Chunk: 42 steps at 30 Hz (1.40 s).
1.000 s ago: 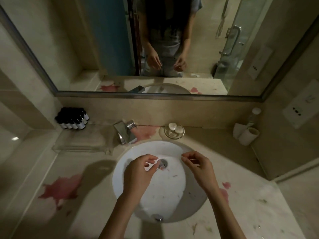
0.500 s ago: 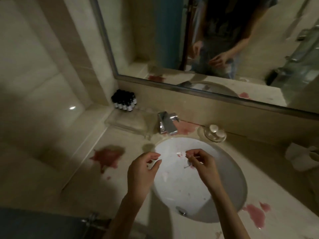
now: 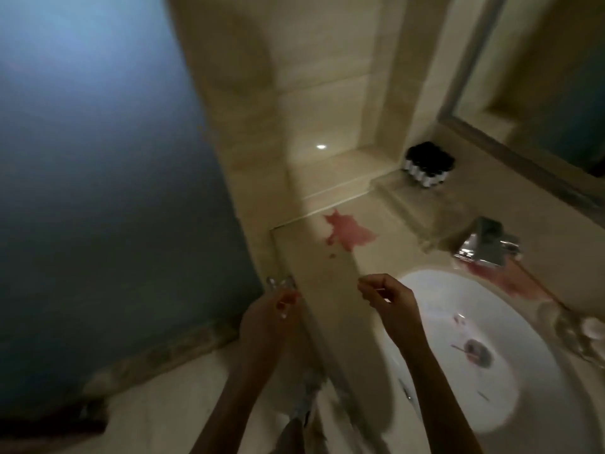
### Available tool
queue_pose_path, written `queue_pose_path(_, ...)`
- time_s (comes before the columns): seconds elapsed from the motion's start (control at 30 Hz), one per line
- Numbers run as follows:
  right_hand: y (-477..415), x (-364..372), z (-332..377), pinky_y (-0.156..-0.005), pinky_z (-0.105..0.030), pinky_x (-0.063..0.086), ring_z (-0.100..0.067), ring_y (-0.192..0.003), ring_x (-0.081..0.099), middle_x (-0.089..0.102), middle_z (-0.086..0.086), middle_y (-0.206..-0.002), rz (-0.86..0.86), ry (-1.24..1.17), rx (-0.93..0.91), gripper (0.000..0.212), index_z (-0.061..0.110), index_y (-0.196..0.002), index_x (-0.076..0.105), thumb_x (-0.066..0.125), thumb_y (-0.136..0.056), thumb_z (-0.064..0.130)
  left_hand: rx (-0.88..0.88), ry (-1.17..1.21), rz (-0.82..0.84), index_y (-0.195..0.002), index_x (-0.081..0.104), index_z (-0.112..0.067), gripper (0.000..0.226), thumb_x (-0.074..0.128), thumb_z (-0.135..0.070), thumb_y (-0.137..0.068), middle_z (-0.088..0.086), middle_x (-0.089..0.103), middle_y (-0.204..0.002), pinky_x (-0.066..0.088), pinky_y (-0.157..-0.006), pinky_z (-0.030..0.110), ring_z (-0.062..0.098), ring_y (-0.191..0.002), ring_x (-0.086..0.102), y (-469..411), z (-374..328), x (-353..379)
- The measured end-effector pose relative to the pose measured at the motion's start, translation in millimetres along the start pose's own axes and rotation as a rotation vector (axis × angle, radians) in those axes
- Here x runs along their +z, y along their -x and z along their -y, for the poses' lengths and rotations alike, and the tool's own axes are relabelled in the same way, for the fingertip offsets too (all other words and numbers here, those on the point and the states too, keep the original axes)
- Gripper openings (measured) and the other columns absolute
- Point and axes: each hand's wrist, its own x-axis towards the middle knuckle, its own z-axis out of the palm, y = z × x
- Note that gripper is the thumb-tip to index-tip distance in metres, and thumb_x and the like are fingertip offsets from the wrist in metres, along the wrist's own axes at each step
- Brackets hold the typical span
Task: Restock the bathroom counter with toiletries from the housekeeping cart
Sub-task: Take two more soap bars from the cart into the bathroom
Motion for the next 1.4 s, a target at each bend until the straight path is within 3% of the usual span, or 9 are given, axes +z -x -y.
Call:
queue_pose_path(0.1, 17, 43, -1, -0.070, -0.022, 0.054, -0.008, -0.078, 0.067, 0.072, 0.008, -0.080, 0.186, 0.034, -0.032, 0.010, 0.028, -0.085, 0.070, 0.069, -0.087, 0.019, -0.090, -0.012, -0.153, -0.093, 0.071, -0.033, 0.012, 0.073, -0.028, -0.082, -0.013, 0.070, -0.085, 0.052, -0.067, 0.022, 0.000, -0.076, 0.065, 49, 33, -25)
queue_pose_path(0.3, 69, 127, 6, -0.061, -0.008, 0.045, 0.007, -0.064, 0.062, 0.069, 0.003, -0.076, 0.562, 0.074, -0.102, 0.007, 0.007, -0.092, 0.071, 0.068, -0.086, 0.005, -0.309, -0.006, -0.429, -0.098, 0.067, -0.031, 0.011, 0.068, -0.031, -0.087, -0.018, 0.067, -0.090, 0.050, -0.068, 0.014, -0.006, -0.080, 0.060, 156, 81, -64)
queue_pose_path(0.4, 96, 160, 18, -0.064, -0.011, 0.047, 0.003, -0.068, 0.063, 0.070, 0.000, -0.081, 0.746, 0.109, -0.156, 0.010, 0.018, -0.089, 0.070, 0.068, -0.087, 0.009, -0.404, -0.020, -0.556, -0.100, 0.067, -0.033, 0.014, 0.069, -0.030, -0.086, -0.020, 0.066, -0.091, 0.050, -0.069, 0.015, -0.005, -0.082, 0.059, 197, 94, -85)
queue_pose_path(0.53, 127, 197, 39, -0.067, -0.018, 0.052, -0.003, -0.073, 0.065, 0.070, 0.006, -0.082, 0.892, 0.152, -0.210, 0.015, 0.026, -0.088, 0.068, 0.069, -0.087, 0.011, -0.528, -0.021, -0.709, -0.100, 0.068, -0.035, 0.014, 0.069, -0.033, -0.086, -0.021, 0.066, -0.088, 0.052, -0.071, 0.022, -0.005, -0.081, 0.060, 239, 107, -106)
queue_pose_path(0.77, 199, 263, 77, -0.066, -0.011, 0.049, -0.009, -0.077, 0.066, 0.071, 0.004, -0.084, 1.123, 0.235, -0.331, 0.008, 0.019, -0.091, 0.069, 0.069, -0.087, 0.013, -0.709, 0.046, -0.911, -0.100, 0.065, -0.040, 0.014, 0.067, -0.036, -0.086, -0.024, 0.064, -0.094, 0.048, -0.072, 0.020, -0.004, -0.086, 0.057, 311, 122, -149)
queue_pose_path(1.0, 307, 334, 108, -0.070, -0.009, 0.047, 0.002, -0.082, 0.064, 0.070, 0.013, -0.089, 1.404, 0.309, -0.531, 0.009, 0.024, -0.096, 0.069, 0.067, -0.089, 0.018, -0.801, -0.004, -1.198, -0.099, 0.068, -0.038, 0.018, 0.072, -0.029, -0.083, -0.020, 0.067, -0.085, 0.049, -0.068, 0.019, -0.003, -0.079, 0.061, 432, 141, -204)
queue_pose_path(1.1, 355, 364, 119, -0.071, -0.008, 0.047, 0.000, -0.086, 0.063, 0.069, 0.008, -0.094, 1.546, 0.320, -0.653, 0.015, 0.018, -0.100, 0.069, 0.069, -0.086, 0.011, -0.892, -0.077, -1.234, -0.102, 0.068, -0.035, 0.020, 0.071, -0.031, -0.084, -0.020, 0.066, -0.087, 0.050, -0.069, 0.021, -0.002, -0.079, 0.060, 483, 148, -220)
queue_pose_path(1.23, 412, 398, 126, -0.073, -0.013, 0.047, 0.006, -0.085, 0.057, 0.060, 0.022, -0.090, 1.595, 0.414, -1.036, 0.014, 0.030, -0.099, 0.066, 0.069, -0.086, 0.026, -1.087, -0.120, -1.163, -0.107, 0.065, -0.035, 0.022, 0.068, -0.038, -0.085, -0.019, 0.065, -0.092, 0.049, -0.072, 0.022, -0.001, -0.083, 0.059, 534, 161, -235)
queue_pose_path(1.4, 466, 422, 126, -0.078, -0.019, 0.046, 0.004, -0.094, 0.053, 0.058, 0.022, -0.101, 1.688, 0.527, -1.257, 0.016, 0.034, -0.106, 0.063, 0.063, -0.090, 0.035, -1.289, -0.203, -1.067, -0.117, 0.061, -0.034, 0.029, 0.064, -0.040, -0.088, -0.015, 0.065, -0.105, 0.047, -0.075, 0.021, 0.005, -0.095, 0.060, 567, 179, -242)
